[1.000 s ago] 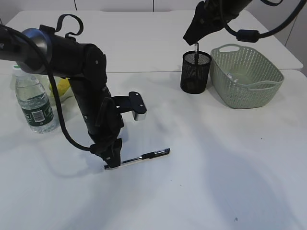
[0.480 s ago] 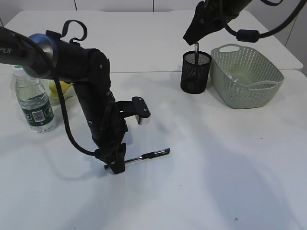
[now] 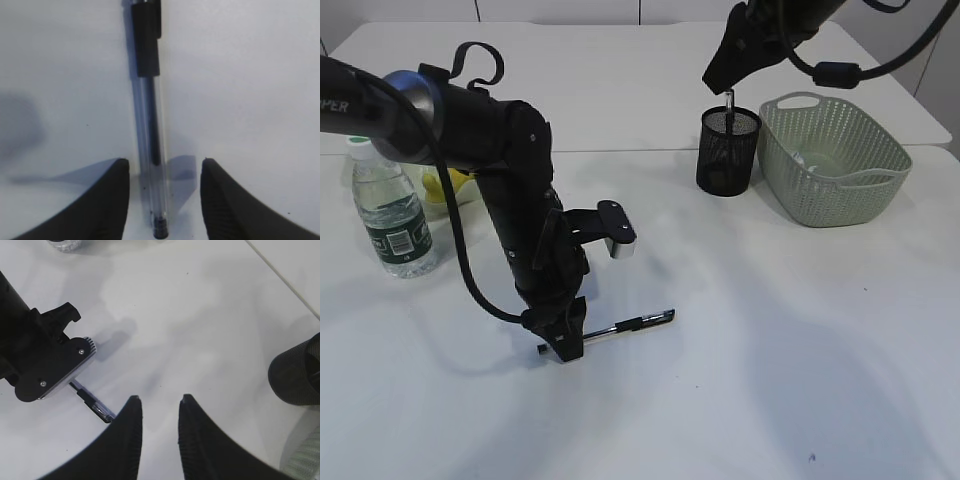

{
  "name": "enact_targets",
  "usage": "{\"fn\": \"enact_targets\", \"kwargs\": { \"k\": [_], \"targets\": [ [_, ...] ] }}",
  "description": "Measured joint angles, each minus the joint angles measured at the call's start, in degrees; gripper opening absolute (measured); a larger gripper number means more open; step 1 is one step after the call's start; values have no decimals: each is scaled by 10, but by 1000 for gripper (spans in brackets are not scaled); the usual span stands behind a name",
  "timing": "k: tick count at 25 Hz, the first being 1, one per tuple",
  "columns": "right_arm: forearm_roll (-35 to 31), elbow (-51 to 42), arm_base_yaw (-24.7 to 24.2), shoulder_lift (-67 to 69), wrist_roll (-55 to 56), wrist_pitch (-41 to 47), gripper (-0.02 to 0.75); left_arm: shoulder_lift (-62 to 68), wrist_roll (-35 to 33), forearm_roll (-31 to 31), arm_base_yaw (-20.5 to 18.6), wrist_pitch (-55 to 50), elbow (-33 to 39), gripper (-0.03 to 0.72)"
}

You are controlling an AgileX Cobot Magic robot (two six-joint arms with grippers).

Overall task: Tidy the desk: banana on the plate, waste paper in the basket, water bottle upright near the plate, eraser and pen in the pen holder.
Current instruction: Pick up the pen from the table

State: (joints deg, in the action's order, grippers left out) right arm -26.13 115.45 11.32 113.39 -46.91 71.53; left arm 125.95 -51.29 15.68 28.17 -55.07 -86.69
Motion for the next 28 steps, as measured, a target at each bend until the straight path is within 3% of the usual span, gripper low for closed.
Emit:
{"fn": "enact_targets", "kwargs": {
  "k": [28],
  "targets": [
    [0, 0, 0, 0, -52, 0, 192, 3, -5, -64, 7, -12, -5, 302]
  ]
}}
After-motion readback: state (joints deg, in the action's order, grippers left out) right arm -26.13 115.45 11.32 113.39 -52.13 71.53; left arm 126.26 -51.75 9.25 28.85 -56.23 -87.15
